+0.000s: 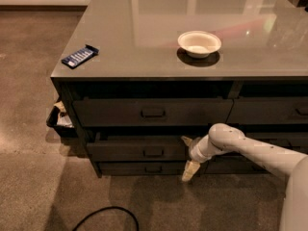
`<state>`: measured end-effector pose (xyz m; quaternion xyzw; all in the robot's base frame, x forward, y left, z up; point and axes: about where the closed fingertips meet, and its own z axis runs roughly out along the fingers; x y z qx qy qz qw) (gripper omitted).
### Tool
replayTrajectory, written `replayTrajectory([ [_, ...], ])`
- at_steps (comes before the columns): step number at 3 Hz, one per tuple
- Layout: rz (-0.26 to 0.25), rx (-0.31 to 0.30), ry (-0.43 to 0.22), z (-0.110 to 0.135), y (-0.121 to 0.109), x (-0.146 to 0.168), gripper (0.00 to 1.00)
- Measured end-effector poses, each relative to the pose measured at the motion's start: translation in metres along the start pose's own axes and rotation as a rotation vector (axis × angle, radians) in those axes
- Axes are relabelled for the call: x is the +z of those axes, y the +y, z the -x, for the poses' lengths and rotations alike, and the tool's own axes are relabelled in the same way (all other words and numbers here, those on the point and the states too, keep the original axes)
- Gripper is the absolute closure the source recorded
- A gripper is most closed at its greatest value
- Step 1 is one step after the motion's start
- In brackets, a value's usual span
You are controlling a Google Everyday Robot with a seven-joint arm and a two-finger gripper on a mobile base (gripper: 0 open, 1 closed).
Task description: Open middle drawer
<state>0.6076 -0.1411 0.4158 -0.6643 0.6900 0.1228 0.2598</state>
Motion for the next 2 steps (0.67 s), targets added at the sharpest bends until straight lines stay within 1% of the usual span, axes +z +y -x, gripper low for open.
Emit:
replayTrajectory([
  [1, 0.033, 0.000, 0.019, -0.005, 0.013, 0.000, 0.00],
  [2, 0.046, 0.004, 0.036, -0.010, 0.023, -0.004, 0.18],
])
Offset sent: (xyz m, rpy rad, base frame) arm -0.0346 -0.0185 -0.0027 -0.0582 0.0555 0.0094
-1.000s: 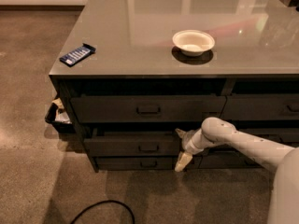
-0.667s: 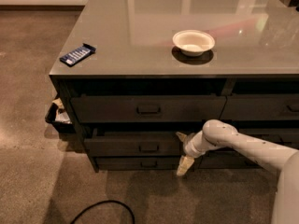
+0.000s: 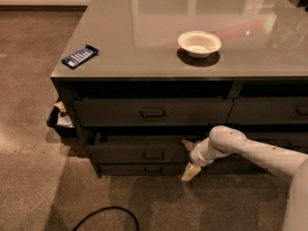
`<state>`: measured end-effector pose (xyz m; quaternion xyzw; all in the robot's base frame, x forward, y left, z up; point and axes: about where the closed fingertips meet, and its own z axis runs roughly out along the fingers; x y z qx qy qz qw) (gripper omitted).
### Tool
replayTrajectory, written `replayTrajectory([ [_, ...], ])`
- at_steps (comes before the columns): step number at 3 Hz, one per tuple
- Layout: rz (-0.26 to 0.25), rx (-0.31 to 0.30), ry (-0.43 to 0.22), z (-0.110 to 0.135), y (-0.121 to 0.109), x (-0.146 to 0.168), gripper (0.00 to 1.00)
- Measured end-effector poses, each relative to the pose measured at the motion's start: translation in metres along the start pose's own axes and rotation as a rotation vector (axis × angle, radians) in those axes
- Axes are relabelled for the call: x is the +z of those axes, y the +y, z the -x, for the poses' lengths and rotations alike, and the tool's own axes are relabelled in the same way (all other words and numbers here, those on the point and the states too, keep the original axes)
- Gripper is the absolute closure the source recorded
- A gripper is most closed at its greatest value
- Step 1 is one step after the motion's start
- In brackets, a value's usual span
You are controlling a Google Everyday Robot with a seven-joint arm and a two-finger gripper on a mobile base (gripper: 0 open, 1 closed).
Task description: Open middle drawer
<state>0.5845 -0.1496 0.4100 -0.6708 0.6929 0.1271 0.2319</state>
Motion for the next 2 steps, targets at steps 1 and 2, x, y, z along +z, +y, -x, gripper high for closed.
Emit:
replayTrajectory([
  [1, -0.009, 0.004, 0.013, -0.0009, 0.0065, -0.0093, 0.42],
  [2, -0.009, 0.004, 0.013, 0.0036, 0.0053, -0.0170, 0.65],
])
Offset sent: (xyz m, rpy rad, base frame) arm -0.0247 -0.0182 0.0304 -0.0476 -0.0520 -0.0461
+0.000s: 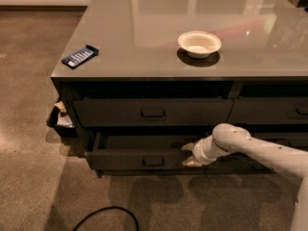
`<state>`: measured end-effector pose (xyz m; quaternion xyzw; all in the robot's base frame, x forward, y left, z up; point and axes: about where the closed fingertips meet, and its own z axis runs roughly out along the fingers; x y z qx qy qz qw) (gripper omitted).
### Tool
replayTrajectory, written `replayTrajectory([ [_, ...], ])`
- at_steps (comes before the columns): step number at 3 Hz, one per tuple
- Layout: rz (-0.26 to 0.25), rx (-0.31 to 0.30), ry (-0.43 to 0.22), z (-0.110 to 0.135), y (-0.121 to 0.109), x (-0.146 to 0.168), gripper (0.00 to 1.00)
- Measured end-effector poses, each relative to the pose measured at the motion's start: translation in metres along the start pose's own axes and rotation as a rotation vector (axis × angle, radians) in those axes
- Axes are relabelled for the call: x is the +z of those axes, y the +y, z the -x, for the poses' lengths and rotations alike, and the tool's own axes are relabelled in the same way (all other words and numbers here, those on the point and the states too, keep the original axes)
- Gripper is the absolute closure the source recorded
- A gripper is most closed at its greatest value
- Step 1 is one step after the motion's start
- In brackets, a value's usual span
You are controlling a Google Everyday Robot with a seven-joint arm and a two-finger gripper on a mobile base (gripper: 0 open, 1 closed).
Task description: Open middle drawer
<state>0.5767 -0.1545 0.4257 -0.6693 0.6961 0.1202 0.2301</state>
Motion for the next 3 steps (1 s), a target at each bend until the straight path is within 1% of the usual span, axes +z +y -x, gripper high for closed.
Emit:
replayTrajectory([
  [1, 0.000, 0.000, 0.000, 0.004, -0.002, -0.008, 0.89],
  [2, 0.000, 0.000, 0.000, 0.008, -0.003, -0.015, 1.00],
  [3, -0.029, 0.001, 0.011, 0.008, -0.003, -0.026, 0.81],
])
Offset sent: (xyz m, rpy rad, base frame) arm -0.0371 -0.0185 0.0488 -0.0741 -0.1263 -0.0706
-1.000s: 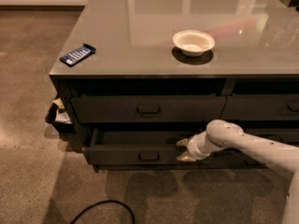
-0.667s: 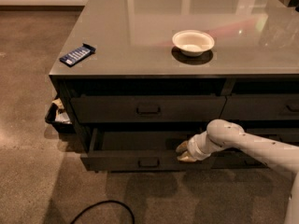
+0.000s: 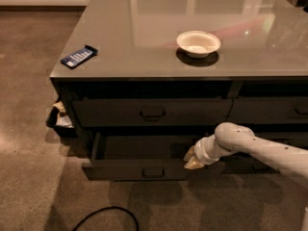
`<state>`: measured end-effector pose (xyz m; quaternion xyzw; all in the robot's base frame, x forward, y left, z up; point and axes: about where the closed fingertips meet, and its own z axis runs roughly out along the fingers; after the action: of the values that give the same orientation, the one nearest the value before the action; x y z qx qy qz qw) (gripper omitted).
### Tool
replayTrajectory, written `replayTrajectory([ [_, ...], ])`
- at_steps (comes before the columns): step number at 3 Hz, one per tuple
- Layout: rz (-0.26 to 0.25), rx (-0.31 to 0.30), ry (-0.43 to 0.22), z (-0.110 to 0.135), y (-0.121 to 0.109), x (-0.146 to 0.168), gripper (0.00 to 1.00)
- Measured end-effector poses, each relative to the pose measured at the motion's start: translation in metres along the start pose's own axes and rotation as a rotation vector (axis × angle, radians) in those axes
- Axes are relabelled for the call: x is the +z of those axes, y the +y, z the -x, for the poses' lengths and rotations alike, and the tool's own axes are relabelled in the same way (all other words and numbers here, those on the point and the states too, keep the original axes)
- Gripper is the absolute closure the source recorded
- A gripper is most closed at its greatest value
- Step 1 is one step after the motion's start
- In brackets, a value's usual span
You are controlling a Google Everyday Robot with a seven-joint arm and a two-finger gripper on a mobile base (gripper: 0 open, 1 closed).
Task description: Open middle drawer
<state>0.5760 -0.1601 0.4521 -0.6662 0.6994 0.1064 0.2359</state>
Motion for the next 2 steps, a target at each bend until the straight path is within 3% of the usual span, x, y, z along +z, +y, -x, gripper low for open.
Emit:
replayTrajectory([
  [2, -0.039, -0.064, 0.033, 0.009, 0.032, -0.027, 0.35],
])
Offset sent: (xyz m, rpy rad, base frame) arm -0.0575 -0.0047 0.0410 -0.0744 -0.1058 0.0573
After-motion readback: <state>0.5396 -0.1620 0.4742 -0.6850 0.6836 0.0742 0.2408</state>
